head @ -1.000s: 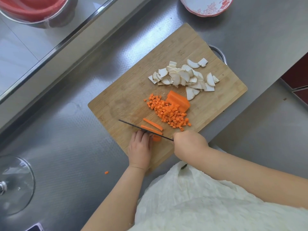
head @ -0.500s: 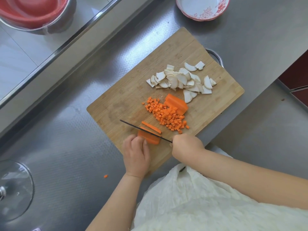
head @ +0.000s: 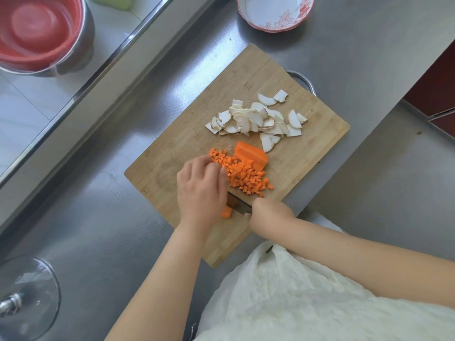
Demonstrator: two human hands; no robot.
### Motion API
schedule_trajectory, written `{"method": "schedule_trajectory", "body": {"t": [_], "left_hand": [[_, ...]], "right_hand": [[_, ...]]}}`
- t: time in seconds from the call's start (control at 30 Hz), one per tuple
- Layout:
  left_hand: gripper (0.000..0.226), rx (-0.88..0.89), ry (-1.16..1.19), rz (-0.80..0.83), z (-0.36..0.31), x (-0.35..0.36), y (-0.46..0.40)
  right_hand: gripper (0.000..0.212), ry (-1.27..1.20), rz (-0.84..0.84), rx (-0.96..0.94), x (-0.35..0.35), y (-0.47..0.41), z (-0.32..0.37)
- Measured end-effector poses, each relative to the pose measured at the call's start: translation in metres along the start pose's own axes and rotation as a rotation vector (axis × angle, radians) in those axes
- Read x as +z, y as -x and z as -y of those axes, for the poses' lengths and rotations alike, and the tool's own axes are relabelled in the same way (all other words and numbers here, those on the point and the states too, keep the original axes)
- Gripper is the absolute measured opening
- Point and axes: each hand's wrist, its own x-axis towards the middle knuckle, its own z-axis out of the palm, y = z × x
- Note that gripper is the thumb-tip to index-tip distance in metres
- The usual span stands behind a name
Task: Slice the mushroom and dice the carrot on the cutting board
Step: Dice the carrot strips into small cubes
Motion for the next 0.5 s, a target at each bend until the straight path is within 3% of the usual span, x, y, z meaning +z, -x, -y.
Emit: {"method": "schedule_trajectory", "body": {"t": [0.03, 0.1, 0.3, 0.5], "left_hand": [[0.028, 0.018, 0.093, -0.135, 0.004, 0.0, 0.008], [0.022, 0.045, 0.206, -0.2, 0.013, 0.005, 0.029], [0.027, 0.008, 0.15, 0.169, 0.032, 0.037, 0.096], [0.024, -0.077, 0.13, 0.199, 0.031, 0.048, 0.108]], "right_hand": [[0.026, -0.022, 0.007, -0.013, -0.001, 0.0, -0.002], [0.03, -0.068, 0.017, -0.035, -0.001, -0.001, -0.004], [0.027, -0.074, -0.05, -0.142, 0.0, 0.005, -0.003], [0.02, 0.11, -0.106, -0.217, 0.002, 0.013, 0.003]]}}
